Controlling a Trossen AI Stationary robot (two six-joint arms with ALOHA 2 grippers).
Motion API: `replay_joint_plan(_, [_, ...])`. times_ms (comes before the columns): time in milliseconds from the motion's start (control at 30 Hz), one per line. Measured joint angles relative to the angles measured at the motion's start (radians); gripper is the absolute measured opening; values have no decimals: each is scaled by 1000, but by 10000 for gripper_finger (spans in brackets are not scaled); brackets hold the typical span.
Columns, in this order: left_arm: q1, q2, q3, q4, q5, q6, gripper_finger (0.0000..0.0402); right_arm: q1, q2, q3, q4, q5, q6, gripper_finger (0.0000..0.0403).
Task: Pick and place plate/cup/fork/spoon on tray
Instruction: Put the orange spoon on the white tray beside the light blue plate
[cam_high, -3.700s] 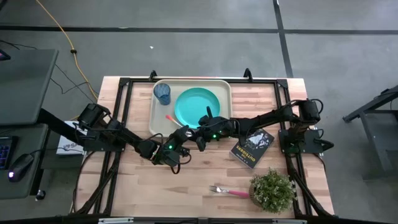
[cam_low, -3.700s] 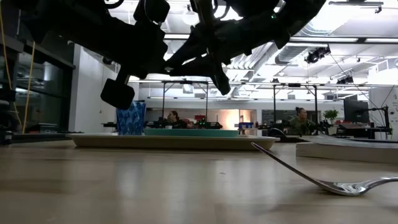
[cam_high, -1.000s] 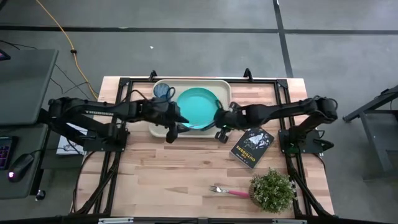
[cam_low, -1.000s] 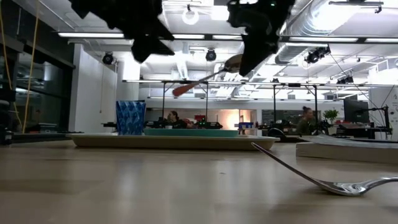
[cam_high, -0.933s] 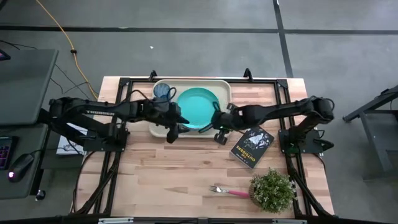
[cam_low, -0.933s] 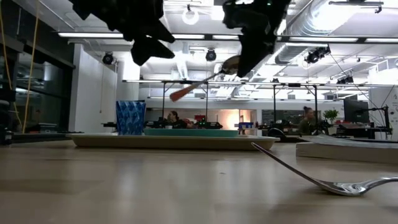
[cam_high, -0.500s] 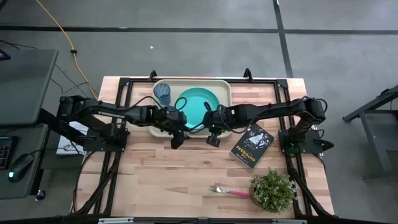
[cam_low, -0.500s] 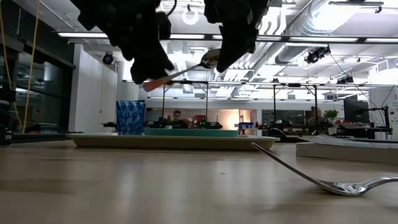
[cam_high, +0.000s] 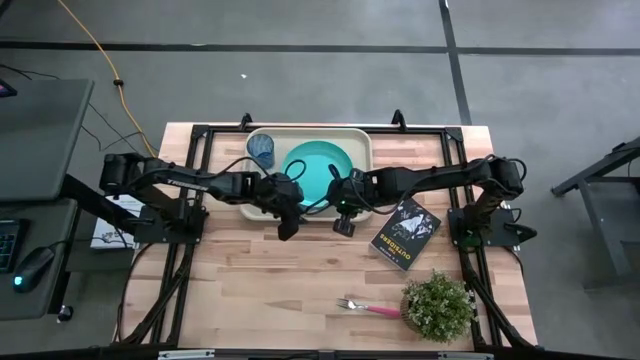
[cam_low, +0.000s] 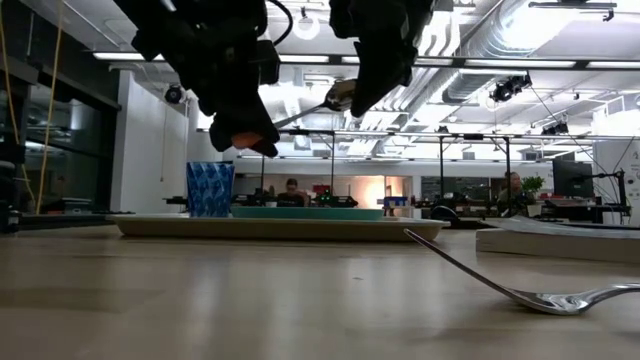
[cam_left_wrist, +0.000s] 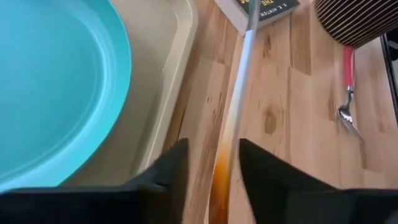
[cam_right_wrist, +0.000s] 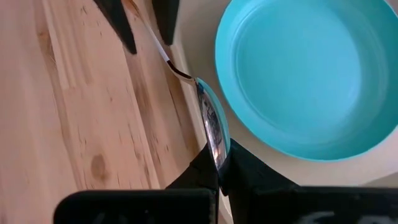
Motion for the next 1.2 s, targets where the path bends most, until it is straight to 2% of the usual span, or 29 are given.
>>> replay_joint_plan(133, [5, -21, 2, 3, 0, 7, 29, 0, 0, 0, -10, 0, 0, 0])
replay_joint_plan(200, [7, -24, 2, 1, 0, 11, 10, 0, 0, 0, -10, 0, 1, 0])
replay_joint_plan(567, [36, -36, 5, -64, -15, 82, 1, -5, 2, 0, 3, -30, 25, 9])
replay_joint_plan(667, [68, -57, 1, -138, -47, 92, 0, -8, -3, 2, -57, -12, 27, 41])
replay_joint_plan(800, [99, -119, -10, -205, -110, 105, 0, -5, -3, 2, -162, 93, 45, 105])
replay_joint_plan(867, [107, -168, -53, -223, -112, 91, 0, -7, -3, 2, -209, 139, 59, 136])
replay_joint_plan(1000, [105, -314, -170, -143, -129, 56, 0, -7, -3, 2, -301, 203, 116, 181])
replay_joint_plan(1200, [104, -620, -511, 185, -180, -118, 0, 1, -3, 0, -358, 237, 147, 196])
